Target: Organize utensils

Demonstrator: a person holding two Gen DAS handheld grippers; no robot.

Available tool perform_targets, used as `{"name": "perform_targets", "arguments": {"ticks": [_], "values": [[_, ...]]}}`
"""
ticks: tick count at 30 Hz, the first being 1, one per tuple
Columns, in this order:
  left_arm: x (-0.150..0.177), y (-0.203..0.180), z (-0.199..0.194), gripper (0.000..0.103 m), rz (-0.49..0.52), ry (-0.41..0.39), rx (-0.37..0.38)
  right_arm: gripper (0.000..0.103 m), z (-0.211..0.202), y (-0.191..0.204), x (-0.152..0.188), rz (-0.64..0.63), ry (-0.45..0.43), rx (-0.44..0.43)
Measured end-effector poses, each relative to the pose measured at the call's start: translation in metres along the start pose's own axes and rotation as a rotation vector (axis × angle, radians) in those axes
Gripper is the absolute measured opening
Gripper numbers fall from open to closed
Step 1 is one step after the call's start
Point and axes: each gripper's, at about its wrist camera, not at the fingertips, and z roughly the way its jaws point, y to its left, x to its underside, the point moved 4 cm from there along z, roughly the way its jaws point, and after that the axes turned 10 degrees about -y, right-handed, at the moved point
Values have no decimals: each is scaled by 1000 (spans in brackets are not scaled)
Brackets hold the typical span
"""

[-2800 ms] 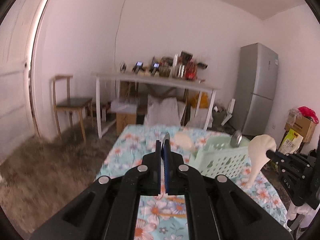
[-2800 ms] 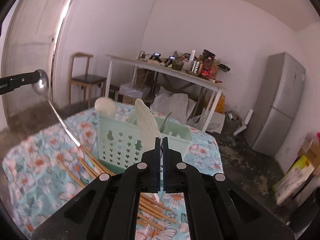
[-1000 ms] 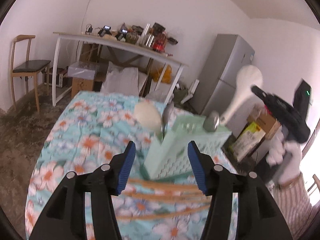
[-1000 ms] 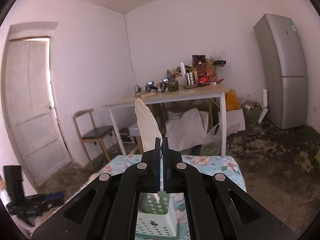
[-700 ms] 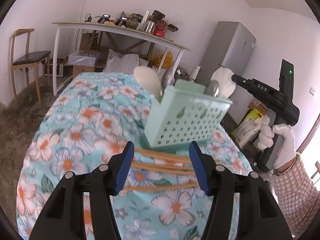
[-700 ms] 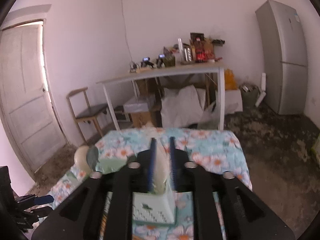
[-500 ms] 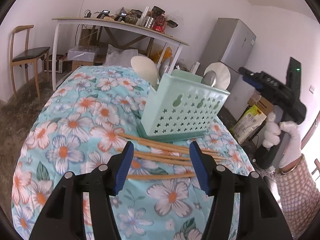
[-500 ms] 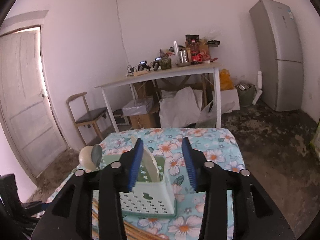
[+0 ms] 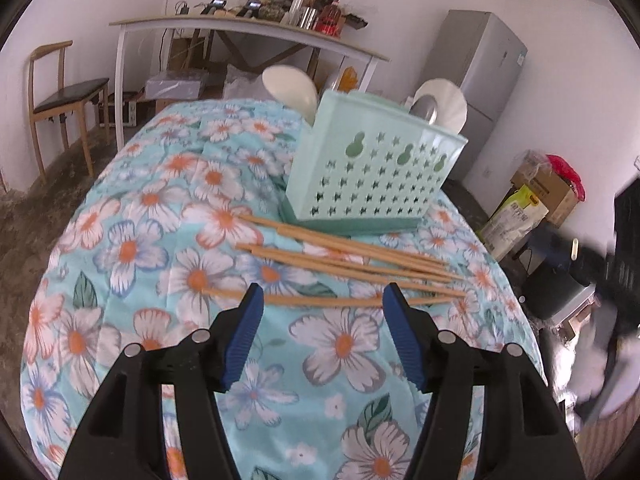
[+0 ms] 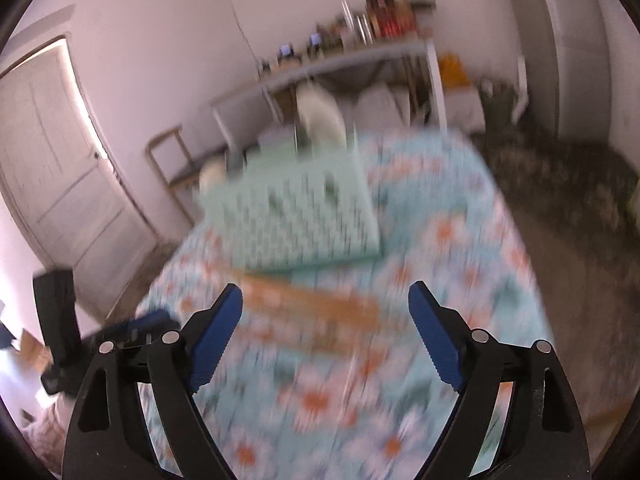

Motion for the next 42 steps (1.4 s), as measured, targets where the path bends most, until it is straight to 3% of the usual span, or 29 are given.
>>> {"name": "perform_targets", "arguments": {"ticks": [6,9,14,20,24,31,33,36,42], "values": [[16,13,16,60,-134,90,22,90,14,-15,68,141,171,31],[21,25,25,59,-237,118,47,94,19,-20,87,203,208,37],[28,56,41,52,-499,133,90,95,18,-14,95,148,166,52],[24,78,52,45,-705,99,90,95,15,-12,100,111,116,63],[20,82,57,41,-755,86,53,95,10,-12,102,78,93,69],[14,75,66,38,-745,63,-29,95,9,-11,104,66,72,58],[13,74,68,33,-733,63,-58,95,9,-12,104,73,68,47],[15,76,68,18,-725,70,-100,95,6,-15,104,92,58,23],[16,79,65,16,-693,80,-99,95,4,-18,103,111,53,-17]]}}
